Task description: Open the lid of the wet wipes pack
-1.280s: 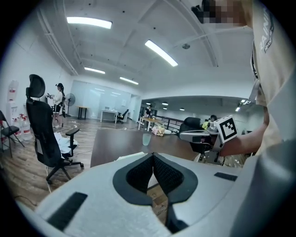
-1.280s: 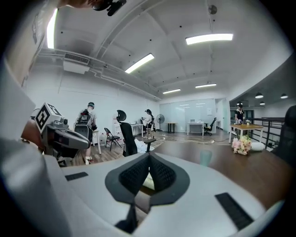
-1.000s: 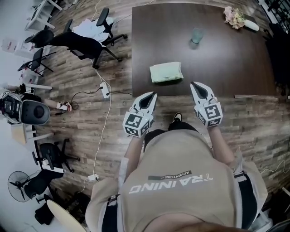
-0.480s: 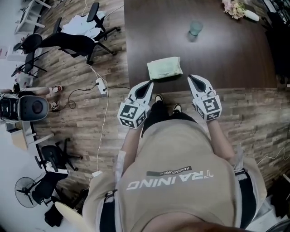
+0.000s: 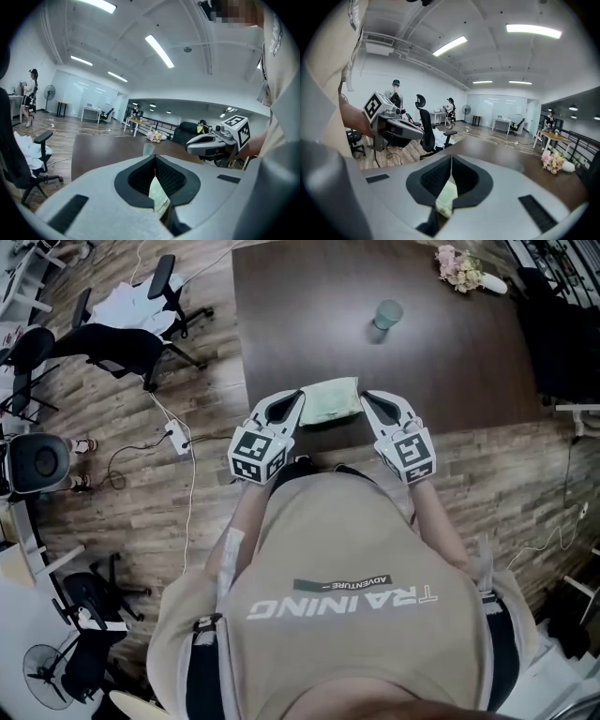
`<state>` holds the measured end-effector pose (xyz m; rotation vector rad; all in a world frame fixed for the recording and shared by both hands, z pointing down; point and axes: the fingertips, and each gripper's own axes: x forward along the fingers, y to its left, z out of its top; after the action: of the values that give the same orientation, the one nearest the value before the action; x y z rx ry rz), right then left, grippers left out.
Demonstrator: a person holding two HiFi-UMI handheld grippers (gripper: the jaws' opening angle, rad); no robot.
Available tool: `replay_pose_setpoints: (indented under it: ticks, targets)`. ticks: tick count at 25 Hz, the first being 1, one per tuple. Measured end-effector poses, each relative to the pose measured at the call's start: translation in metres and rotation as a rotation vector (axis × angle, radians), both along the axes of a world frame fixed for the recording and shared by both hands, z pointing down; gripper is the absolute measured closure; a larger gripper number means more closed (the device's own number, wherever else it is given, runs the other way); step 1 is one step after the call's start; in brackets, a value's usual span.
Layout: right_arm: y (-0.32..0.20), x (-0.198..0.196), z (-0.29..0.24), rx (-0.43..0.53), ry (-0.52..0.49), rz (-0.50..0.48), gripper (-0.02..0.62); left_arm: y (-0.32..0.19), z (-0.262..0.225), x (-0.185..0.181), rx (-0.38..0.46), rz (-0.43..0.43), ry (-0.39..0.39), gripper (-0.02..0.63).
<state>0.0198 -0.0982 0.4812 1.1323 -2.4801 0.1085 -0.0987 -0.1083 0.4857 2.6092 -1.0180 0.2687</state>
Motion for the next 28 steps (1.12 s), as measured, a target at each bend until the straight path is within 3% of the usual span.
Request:
replay_pose_setpoints:
  ticks: [4,7,13,24,28]
  targets:
    - [-0.012,-0.012,0.003,-0.015,-0.043,0.044,0.580,-0.013,0.008,0.006,-0.020,0.071,0.004,0.597]
    - [-0.016,-0.013,0.015,-0.043,-0.004,0.042,0.580,-0.020,0.014,0.012,-0.024,0.114,-0.003,0.597]
    - [-0.002,-0.036,0.076,-0.182,0.209,-0.173,0.578,-0.017,0.056,0.025,-0.143,0.175,-0.041,0.597]
    - [-0.002,-0.039,0.142,-0.225,0.504,-0.474,0.578,-0.008,0.139,0.029,-0.348,0.126,-0.124,0.597]
    - [0.000,-0.038,0.152,-0.236,0.536,-0.577,0.577,-0.007,0.157,0.025,-0.403,0.101,-0.169,0.597]
